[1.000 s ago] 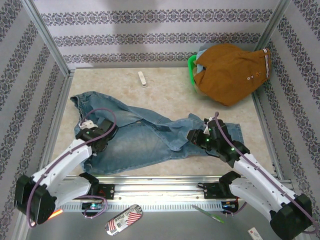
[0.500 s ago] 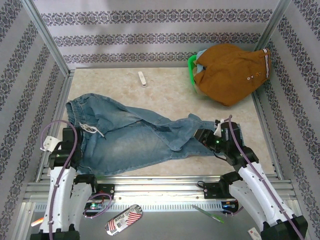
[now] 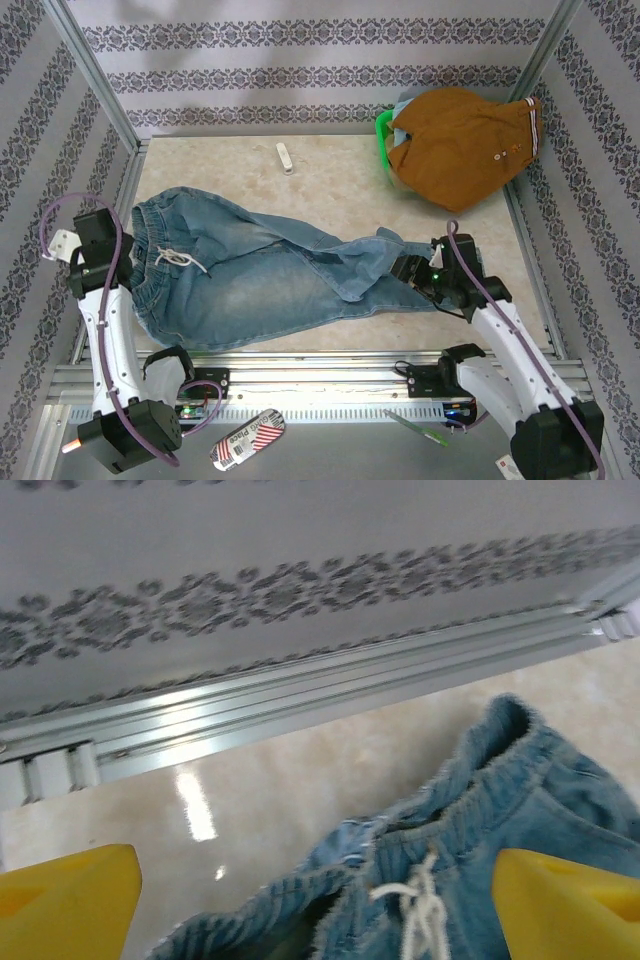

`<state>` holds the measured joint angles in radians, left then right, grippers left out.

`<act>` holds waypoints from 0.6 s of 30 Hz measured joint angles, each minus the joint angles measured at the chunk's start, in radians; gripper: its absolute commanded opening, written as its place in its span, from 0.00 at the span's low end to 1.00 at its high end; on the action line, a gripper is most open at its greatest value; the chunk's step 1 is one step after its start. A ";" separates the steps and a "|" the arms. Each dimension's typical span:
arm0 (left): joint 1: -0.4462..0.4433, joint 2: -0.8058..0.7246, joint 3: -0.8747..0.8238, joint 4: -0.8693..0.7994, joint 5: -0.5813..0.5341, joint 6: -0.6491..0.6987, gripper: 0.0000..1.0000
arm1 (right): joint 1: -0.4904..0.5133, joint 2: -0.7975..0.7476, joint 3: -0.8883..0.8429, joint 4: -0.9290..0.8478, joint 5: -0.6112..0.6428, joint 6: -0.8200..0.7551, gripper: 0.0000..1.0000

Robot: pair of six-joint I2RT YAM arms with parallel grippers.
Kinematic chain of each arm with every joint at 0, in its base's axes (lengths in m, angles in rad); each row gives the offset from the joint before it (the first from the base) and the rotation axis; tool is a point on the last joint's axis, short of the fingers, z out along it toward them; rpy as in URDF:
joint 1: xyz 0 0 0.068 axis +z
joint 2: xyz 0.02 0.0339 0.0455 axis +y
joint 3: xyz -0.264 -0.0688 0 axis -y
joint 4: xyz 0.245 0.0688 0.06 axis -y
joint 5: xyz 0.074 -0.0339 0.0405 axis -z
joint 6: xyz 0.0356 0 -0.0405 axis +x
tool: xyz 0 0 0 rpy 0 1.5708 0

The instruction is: Fold and stack the trousers

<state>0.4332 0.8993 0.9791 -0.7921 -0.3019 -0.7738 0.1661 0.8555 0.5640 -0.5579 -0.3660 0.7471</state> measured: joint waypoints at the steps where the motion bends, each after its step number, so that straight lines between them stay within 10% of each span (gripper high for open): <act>1: 0.000 0.007 0.026 0.006 0.031 0.015 0.88 | -0.006 0.032 0.007 0.012 0.009 -0.007 0.62; 8: -0.096 0.010 0.121 0.065 0.238 0.071 0.82 | -0.083 0.258 0.052 0.102 0.067 -0.071 0.25; 13: -0.466 -0.006 0.037 0.140 0.299 0.065 0.82 | -0.092 0.419 0.127 0.129 0.082 -0.114 0.52; 18: -0.684 0.031 -0.209 0.253 0.322 0.005 0.85 | -0.085 0.575 0.216 0.160 0.084 -0.157 0.55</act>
<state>-0.2508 0.9302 0.7704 -0.5388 0.0200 -0.7692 0.0807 1.4300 0.7795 -0.3977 -0.2817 0.5900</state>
